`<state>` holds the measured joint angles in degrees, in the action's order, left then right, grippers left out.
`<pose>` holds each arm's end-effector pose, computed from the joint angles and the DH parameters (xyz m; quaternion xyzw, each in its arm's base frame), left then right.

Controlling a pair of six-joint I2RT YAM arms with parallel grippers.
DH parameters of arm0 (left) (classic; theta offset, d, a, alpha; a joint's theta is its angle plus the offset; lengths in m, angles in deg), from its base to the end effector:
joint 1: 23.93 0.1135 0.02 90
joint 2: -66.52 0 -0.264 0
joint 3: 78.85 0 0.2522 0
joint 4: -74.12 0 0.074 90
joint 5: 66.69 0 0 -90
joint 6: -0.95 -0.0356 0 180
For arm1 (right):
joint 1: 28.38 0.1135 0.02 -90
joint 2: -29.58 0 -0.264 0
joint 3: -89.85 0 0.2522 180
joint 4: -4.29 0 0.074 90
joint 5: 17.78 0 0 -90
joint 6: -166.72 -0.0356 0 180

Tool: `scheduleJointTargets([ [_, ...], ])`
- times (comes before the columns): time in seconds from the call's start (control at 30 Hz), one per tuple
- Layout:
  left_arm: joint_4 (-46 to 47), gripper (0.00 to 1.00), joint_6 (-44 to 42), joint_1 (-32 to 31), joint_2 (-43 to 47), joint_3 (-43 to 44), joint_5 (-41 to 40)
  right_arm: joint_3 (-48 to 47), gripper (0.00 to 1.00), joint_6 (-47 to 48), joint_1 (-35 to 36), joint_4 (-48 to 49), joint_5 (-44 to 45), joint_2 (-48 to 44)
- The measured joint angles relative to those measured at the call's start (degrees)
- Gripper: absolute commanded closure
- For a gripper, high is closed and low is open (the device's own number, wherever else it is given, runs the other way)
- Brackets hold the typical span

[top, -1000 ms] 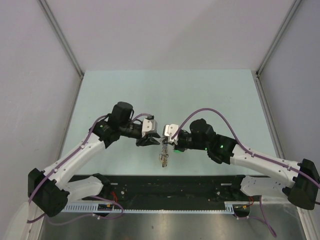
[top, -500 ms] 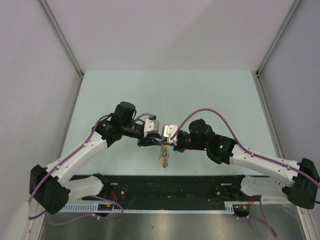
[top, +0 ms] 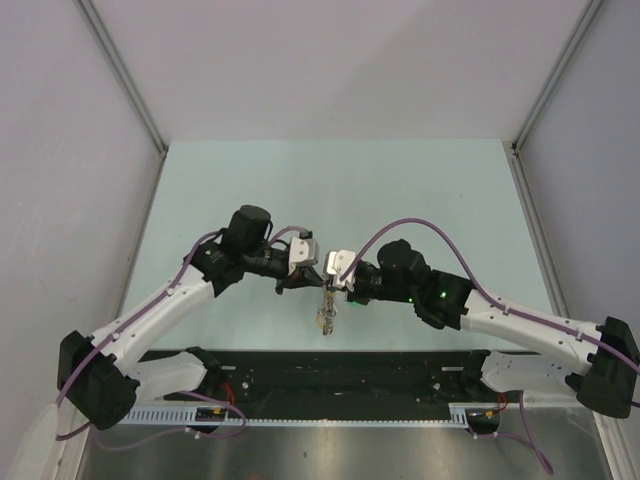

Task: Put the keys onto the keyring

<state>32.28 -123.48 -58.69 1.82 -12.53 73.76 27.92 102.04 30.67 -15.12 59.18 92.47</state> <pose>0.1758 -0.1554 0.2969 0.6136 0.5737 -0.3877 0.3796 0.1236 0.2217 0.3064 -0.5958 0.5609 0.2538 0.5158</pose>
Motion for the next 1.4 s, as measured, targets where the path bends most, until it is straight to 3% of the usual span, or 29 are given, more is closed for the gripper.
scheduleJointTargets([
  [0.43,15.43,1.00,19.65,-0.50,9.94,-7.96,-5.40,-0.04,1.00,-1.90,0.83,-0.44,2.75,-3.02],
  [1.03,36.50,1.00,37.86,-0.98,15.72,-18.69,-12.09,7.21,1.00,-8.85,0.61,13.35,3.78,-4.17],
  [1.17,39.63,0.68,39.47,-1.16,16.57,-20.17,-15.87,7.21,1.00,-8.87,-1.97,15.06,3.58,-3.98],
  [1.33,41.11,0.40,40.33,-1.16,19.63,-20.48,-22.12,7.17,1.00,-7.76,-6.05,13.79,3.30,-3.82],
  [1.4,40.98,0.32,40.30,-1.16,21.44,-20.48,-25.09,6.67,1.00,-7.15,-7.67,13.18,3.30,-3.23],
])
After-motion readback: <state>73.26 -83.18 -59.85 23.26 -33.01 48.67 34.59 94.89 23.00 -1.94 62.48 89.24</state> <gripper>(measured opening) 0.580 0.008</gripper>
